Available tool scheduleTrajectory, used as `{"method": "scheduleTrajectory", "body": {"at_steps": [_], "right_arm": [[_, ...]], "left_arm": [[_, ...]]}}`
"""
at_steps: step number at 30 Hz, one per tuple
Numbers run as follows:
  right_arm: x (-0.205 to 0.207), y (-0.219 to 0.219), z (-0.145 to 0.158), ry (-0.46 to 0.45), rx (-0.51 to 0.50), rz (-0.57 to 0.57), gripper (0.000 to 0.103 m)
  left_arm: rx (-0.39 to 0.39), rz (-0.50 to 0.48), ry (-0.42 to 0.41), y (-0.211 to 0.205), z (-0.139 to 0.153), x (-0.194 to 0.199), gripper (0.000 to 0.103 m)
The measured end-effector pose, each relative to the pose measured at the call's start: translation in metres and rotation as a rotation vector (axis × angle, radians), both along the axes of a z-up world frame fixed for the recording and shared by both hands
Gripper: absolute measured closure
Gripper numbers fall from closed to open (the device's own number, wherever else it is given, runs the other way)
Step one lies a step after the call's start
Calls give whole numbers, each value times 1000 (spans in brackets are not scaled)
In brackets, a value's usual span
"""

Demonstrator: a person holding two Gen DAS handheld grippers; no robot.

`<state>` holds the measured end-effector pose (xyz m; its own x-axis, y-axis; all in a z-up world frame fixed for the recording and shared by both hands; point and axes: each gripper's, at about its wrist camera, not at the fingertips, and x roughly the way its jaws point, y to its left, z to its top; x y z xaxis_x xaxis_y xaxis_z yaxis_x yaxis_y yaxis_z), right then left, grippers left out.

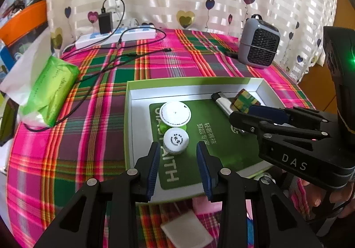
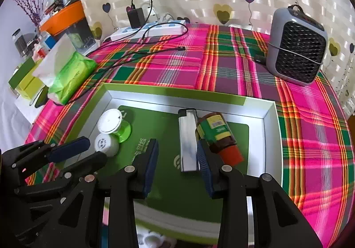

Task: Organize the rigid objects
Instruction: 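Lower the lighter and open the right gripper while the left gripper releases the container beside the other, then move the right gripper to the black rectangular device while the left gripper moves to the white cube charger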

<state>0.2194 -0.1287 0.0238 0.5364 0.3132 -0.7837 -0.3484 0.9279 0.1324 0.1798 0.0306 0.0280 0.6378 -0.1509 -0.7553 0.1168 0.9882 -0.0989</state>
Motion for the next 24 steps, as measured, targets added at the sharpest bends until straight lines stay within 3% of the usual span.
{"method": "scheduleTrajectory", "body": {"at_steps": [18, 24], "right_arm": [[-74, -26, 23, -96, 12, -86, 65], [-102, -46, 22, -108, 42, -151, 54]], "left_arm": [[-45, 38, -72, 19, 21, -78, 70], [-80, 57, -59, 34, 12, -97, 70]]}}
